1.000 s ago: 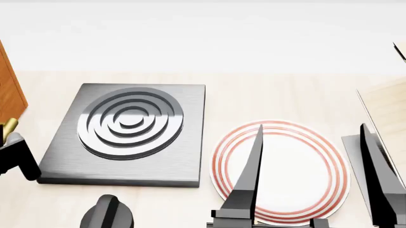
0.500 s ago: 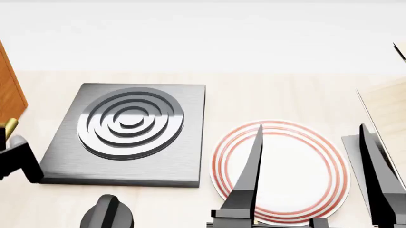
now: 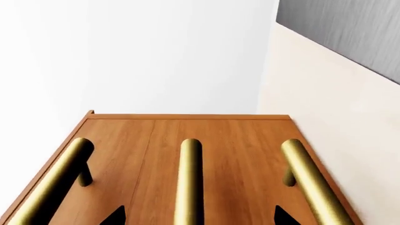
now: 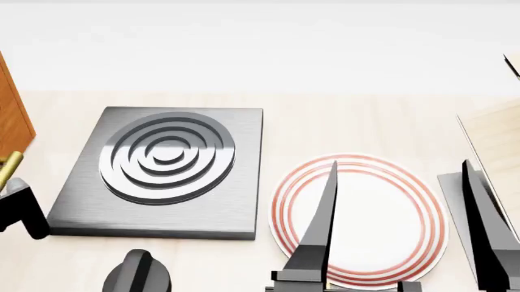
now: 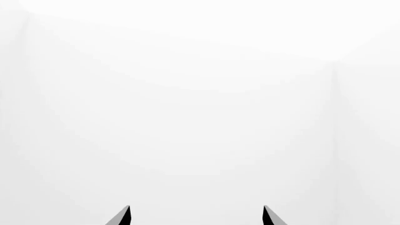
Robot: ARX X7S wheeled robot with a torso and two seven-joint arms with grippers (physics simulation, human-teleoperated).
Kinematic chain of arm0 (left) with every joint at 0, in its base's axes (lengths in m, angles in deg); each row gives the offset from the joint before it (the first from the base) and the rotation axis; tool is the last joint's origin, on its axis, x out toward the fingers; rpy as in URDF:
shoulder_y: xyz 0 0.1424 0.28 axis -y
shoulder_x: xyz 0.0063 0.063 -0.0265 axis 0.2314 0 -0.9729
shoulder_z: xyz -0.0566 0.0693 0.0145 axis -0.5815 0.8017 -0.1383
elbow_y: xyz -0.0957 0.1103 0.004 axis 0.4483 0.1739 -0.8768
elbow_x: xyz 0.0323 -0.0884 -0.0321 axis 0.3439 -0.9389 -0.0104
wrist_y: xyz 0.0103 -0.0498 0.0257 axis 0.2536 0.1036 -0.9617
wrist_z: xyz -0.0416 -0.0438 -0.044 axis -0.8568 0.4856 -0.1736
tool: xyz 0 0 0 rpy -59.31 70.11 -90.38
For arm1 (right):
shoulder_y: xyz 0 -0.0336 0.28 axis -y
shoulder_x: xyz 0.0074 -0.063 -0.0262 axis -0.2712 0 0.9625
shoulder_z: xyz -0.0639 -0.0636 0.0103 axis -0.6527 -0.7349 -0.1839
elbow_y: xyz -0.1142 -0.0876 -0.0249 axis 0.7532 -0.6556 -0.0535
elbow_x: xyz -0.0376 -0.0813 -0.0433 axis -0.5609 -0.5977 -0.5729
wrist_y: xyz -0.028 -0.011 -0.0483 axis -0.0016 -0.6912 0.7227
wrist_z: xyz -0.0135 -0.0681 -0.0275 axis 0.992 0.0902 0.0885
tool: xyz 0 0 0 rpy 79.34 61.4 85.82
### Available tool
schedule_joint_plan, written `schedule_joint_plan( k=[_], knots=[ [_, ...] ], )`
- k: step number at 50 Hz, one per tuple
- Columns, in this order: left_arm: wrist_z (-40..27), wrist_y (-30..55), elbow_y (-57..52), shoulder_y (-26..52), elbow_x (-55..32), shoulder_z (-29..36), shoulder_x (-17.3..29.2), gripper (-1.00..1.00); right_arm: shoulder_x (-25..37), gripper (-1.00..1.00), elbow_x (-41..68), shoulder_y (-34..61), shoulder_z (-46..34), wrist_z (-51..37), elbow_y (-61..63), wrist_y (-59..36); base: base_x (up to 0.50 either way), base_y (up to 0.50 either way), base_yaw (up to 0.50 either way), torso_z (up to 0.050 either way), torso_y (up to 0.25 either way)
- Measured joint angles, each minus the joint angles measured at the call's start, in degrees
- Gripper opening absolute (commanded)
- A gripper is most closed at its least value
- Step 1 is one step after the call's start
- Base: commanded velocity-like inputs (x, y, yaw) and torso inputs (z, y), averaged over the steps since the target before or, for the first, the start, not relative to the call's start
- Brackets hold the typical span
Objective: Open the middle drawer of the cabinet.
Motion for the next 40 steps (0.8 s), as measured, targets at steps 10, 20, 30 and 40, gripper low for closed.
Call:
schedule_joint_plan(
  k=[10,20,30,40],
  knots=[
    [-0.2,0.5,0.0,-0.2,0.0,-0.4,0.4,1.00,0.3,1.00,0.2,0.0,-0.2,-0.3,0.0,0.1,0.00,0.00,0.00,0.000,0.000],
    [-0.3,1.0,0.0,-0.2,0.0,-0.7,0.6,1.00,0.6,1.00,0.5,0.0,-0.2,-0.6,-0.1,0.2,0.00,0.00,0.00,0.000,0.000],
    [-0.3,1.4,0.0,-0.1,0.0,-1.1,0.9,1.00,0.9,1.00,0.8,0.0,-0.3,-1.0,-0.1,0.2,0.00,0.00,0.00,0.000,0.000],
    [-0.7,1.7,0.0,0.1,0.1,-1.4,1.1,1.00,1.2,1.00,1.2,0.0,-0.4,-1.4,0.0,0.1,0.00,0.00,0.00,0.000,0.000]
  ],
)
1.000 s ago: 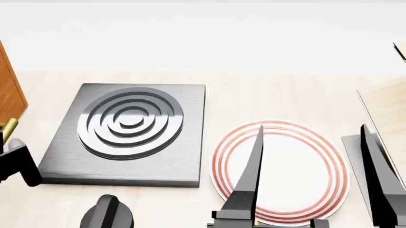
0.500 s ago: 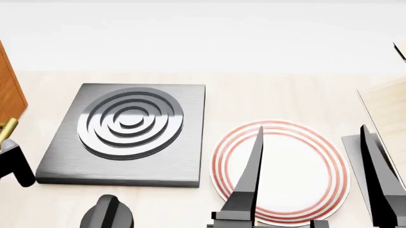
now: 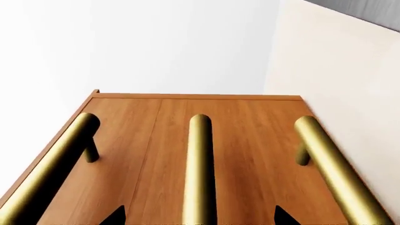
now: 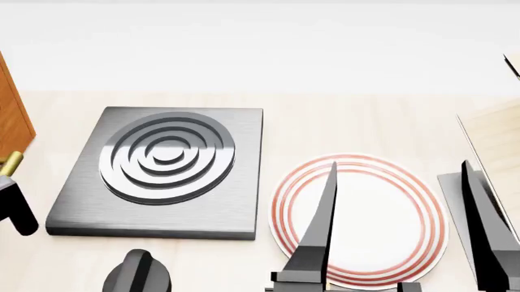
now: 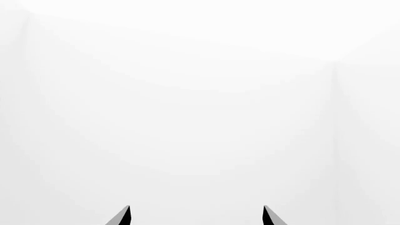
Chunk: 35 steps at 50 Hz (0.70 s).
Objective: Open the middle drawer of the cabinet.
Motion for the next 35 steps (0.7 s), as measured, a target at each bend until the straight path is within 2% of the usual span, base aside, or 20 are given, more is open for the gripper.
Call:
schedule_joint_plan(
  k=[10,11,35],
  knots=[
    [-1.4,-0.3,0.0,0.3,0.0,-0.4,0.0,1.00,0.4,1.00,0.3,0.0,-0.4,-0.5,-0.1,0.0,0.00,0.00,0.00,0.000,0.000],
    [-1.5,-0.4,0.0,0.4,0.1,-0.4,0.0,-1.00,0.4,1.00,0.3,0.1,-0.4,-0.5,-0.1,0.0,0.00,0.00,0.00,0.000,0.000],
    [-2.9,-2.8,0.0,-0.2,-1.1,2.7,0.2,-1.00,1.3,1.00,0.9,0.3,-1.7,-1.4,-0.3,0.1,0.00,0.00,0.00,0.000,0.001]
  ],
)
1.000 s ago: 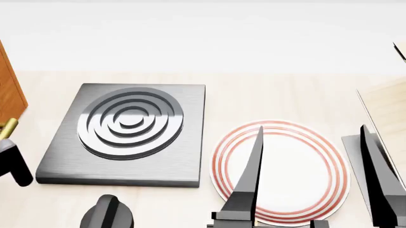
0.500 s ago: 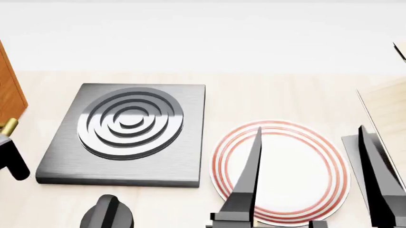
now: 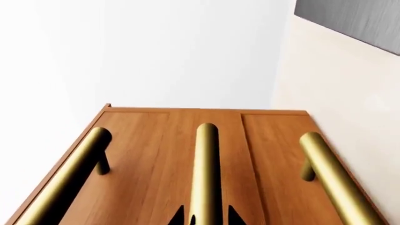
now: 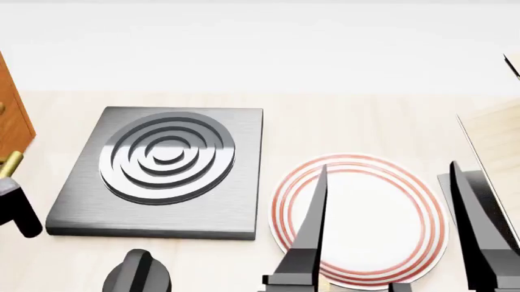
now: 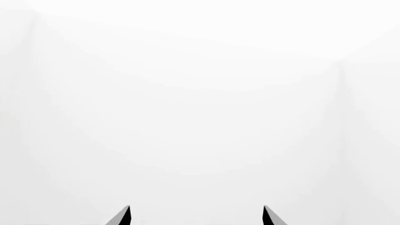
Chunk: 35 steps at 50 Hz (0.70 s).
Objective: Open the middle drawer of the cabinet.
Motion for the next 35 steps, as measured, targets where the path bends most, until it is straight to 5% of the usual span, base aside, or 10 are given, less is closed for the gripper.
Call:
schedule_joint_plan(
  k=[35],
  knots=[
    [-5.3,-3.4,0.0,-0.5,-2.4,4.9,-1.7,-1.00,1.6,1.00,1.5,0.4,-1.0,-1.6,0.5,-0.2,0.00,0.00,0.00,0.000,0.004]
  ],
)
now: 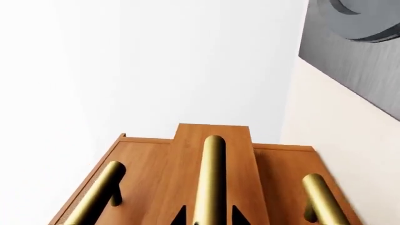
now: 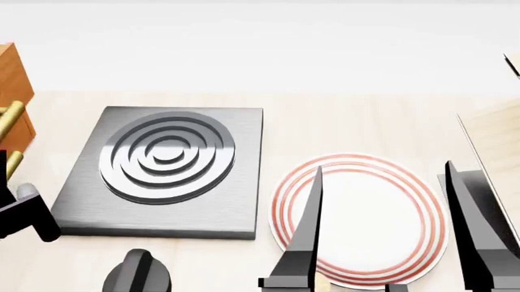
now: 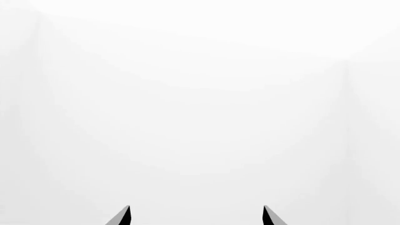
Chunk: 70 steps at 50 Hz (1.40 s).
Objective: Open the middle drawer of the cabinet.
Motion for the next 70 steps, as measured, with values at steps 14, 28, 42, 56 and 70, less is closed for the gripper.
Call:
schedule_joint_plan(
  k=[14,28,42,56,70],
  knots=[
    [-0.8,-2.2,0.0,1.1,1.4,4.9,-2.6,-1.00,1.1,1.00,1.0,0.3,-0.6,-1.2,0.2,0.0,0.01,0.00,0.00,0.001,0.006],
    [-1.7,-3.3,-0.4,1.8,3.4,7.9,-4.0,-1.00,2.5,1.00,1.9,0.4,-1.6,-2.9,0.6,0.0,0.01,0.00,0.00,0.001,0.006],
    [-2.3,-3.8,-0.8,1.9,4.4,8.4,-4.8,-1.00,4.1,1.00,3.2,0.8,-2.4,-4.9,0.7,0.1,0.01,0.00,-0.01,0.001,0.005],
    [-2.6,-3.6,-0.3,3.2,3.5,5.9,-5.8,1.00,5.5,1.00,4.4,1.2,-3.2,-6.6,0.6,0.3,0.00,0.00,0.00,0.001,0.002],
    [-0.1,-6.5,-0.1,3.2,2.8,2.8,-6.2,1.00,7.2,1.00,5.9,1.7,-4.0,-8.8,0.6,0.6,0.00,0.00,0.00,0.001,0.001]
  ],
)
